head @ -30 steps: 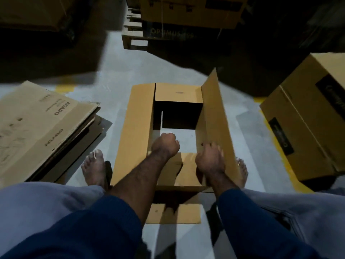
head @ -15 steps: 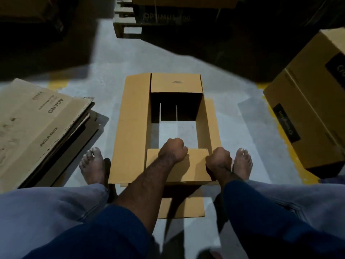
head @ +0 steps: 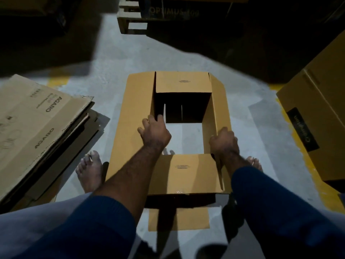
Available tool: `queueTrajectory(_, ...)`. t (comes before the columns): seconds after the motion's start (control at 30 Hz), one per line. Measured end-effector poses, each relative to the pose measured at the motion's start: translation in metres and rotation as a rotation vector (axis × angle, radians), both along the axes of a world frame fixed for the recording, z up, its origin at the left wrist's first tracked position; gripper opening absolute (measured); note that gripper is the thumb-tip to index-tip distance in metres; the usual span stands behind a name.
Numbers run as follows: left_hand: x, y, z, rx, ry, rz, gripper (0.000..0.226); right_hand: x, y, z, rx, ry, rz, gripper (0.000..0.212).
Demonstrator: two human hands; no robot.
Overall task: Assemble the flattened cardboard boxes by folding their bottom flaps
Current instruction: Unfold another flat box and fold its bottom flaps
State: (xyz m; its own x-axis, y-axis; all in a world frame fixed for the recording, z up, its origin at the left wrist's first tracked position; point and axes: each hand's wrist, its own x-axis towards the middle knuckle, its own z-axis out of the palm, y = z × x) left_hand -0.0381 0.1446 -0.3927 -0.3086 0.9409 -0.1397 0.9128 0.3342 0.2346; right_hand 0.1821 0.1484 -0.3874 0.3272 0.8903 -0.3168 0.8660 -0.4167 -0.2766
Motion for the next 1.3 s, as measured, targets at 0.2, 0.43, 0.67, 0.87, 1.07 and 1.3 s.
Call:
queueTrajectory(0.2,-0.055,0.048,-0.017,-0.158,-0.320,0.378,0.057,-0.007,0.070,-0.011,-0.029,-0.025,0.069,0.028)
queueTrajectory(0.43,-0.064,0.044,-0.029,-0.194,-0.464,0.221,0.019,-0.006,0.066,-0.021,-0.001,-0.020,0.122,0.030)
queueTrajectory(0.67,-0.051,-0.024,-0.013,-0.203,-0.278,0.087,0.038,0.003,-0.002,-0.011,0.053,0.001,0.087,0.039)
queueTrajectory(0.87,-0.047,-0.086,-0.016,-0.218,-0.161,0.087,0.026,-0.001,-0.058,-0.016,0.005,-0.007,0.078,0.040)
queueTrajectory(1.07,-0.048,-0.095,-0.025,-0.260,-0.028,0.077,0.032,0.001,-0.065,-0.026,0.026,-0.042,0.099,0.046)
queueTrajectory(1.3,-0.065,-0.038,-0.026,-0.102,0.044,0.102,0.049,-0.005,-0.018,-0.031,0.021,-0.176,0.082,0.051)
